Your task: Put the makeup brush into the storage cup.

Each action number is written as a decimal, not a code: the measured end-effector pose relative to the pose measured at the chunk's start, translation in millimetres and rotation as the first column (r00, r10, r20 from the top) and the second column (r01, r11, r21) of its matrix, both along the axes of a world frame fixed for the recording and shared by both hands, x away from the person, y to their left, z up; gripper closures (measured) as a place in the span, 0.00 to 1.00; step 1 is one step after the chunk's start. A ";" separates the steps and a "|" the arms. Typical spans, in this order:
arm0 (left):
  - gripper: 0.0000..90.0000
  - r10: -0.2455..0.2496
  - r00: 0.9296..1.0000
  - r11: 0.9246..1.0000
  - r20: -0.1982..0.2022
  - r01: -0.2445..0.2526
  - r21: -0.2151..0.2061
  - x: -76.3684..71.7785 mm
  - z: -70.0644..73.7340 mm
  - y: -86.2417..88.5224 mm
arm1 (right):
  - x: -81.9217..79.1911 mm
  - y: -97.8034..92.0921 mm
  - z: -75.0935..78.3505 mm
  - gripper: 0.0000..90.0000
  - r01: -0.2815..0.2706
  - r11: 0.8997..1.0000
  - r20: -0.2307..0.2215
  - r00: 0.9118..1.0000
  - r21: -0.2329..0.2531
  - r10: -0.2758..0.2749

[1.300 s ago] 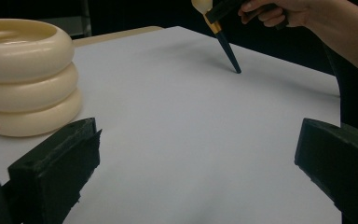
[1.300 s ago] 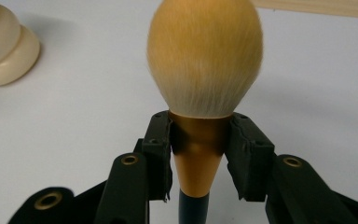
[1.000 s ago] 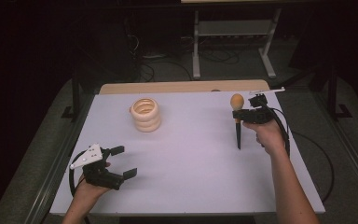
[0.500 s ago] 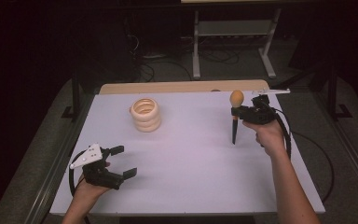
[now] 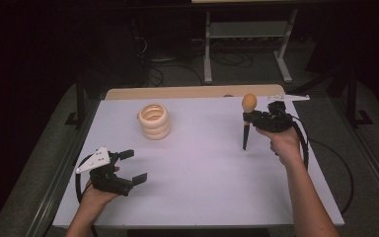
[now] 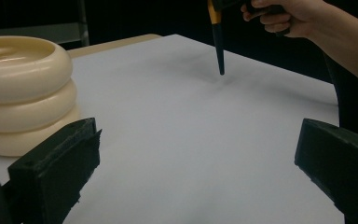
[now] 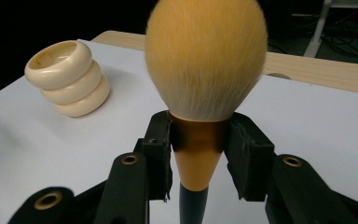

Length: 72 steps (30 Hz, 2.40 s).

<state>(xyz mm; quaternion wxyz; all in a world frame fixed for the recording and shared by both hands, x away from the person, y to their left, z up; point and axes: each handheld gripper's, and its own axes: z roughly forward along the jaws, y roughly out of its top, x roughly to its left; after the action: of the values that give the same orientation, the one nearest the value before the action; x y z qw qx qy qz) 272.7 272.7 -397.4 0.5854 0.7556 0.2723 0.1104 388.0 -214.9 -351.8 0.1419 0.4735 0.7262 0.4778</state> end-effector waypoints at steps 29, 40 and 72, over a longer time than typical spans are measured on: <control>0.00 -0.120 0.990 0.993 0.080 0.120 -0.002 37.5 23.4 -36.8 | -18.0 29.1 11.2 0.68 -0.126 0.992 0.102 0.987 0.018 0.124; 0.00 -0.136 0.988 0.990 0.077 0.138 -0.027 42.0 21.9 -40.2 | -31.6 38.6 14.9 0.68 -0.162 0.987 0.141 0.977 0.022 0.157; 0.00 -0.185 0.980 0.983 0.079 0.186 -0.007 39.5 15.1 -73.6 | -55.3 74.5 12.6 0.68 -0.336 0.939 0.178 0.931 0.079 0.318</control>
<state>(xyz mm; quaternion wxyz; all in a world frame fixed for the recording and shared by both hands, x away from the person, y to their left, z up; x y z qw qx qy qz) 312.2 199.1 -382.2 0.6085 0.7688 0.1784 0.0828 332.7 -140.4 -339.2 0.0933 0.3121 0.7541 0.5703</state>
